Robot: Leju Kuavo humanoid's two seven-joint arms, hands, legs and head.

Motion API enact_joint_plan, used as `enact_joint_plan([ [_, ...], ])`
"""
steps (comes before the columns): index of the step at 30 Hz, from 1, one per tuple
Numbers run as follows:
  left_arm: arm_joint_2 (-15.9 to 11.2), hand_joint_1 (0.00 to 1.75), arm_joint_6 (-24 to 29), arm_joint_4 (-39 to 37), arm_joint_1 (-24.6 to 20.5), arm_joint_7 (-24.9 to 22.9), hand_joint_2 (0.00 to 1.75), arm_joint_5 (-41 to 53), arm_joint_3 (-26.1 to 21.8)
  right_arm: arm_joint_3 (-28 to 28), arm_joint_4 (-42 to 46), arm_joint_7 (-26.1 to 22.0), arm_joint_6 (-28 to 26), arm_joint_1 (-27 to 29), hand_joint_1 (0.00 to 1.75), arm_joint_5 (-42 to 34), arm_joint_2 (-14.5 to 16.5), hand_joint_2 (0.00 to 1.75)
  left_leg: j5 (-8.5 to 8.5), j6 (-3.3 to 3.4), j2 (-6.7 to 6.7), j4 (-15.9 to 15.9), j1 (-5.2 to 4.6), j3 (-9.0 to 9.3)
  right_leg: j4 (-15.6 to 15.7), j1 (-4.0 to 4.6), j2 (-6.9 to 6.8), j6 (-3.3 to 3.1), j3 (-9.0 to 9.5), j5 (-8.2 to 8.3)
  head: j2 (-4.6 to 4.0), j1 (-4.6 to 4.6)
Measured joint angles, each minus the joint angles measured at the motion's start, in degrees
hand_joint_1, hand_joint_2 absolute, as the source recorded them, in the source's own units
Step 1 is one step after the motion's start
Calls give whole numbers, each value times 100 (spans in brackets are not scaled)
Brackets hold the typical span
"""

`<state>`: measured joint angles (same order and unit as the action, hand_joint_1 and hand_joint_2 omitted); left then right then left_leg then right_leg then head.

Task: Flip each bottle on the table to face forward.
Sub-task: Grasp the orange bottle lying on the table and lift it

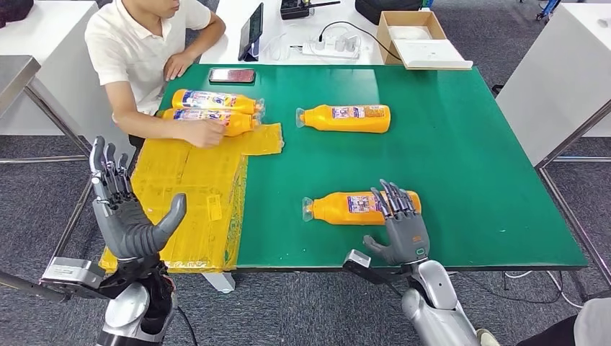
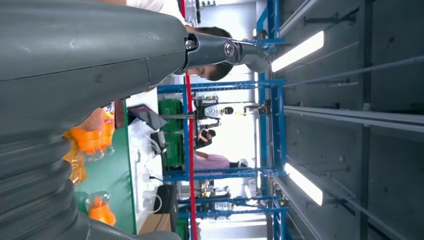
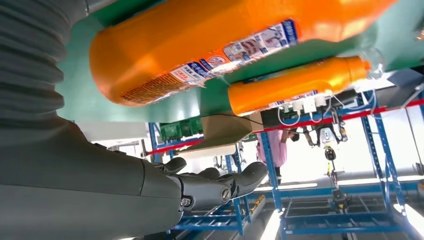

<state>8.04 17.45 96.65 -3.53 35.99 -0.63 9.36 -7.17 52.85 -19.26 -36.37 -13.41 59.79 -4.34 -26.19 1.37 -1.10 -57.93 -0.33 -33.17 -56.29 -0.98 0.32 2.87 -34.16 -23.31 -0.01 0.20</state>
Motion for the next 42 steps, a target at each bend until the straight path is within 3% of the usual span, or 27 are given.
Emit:
enact_joint_plan([
  [12,1,0,-77,-4,39,-140,175,17,100,113,-579,221,28,-301,0,212,-51,175,0,1,-1,0,-2,-1,0,-1,0,0,-1,0,0,0],
  [17,1,0,-116,-4,37,-187,175,50,180,98,-1031,662,102,-499,0,496,-95,175,1,1,-1,0,-1,-1,0,-1,0,0,0,0,0,1],
  [23,0,0,-209,-51,-24,-298,175,21,330,51,-1791,1533,143,-1012,0,1018,-251,175,2,2,-1,-1,-4,3,1,-2,-1,1,3,1,0,1],
  [42,-2,0,-380,-280,-278,-530,175,-126,585,171,-2802,1480,828,-1728,0,775,-314,175,5,7,6,-2,-4,32,3,-2,2,9,30,8,0,0],
])
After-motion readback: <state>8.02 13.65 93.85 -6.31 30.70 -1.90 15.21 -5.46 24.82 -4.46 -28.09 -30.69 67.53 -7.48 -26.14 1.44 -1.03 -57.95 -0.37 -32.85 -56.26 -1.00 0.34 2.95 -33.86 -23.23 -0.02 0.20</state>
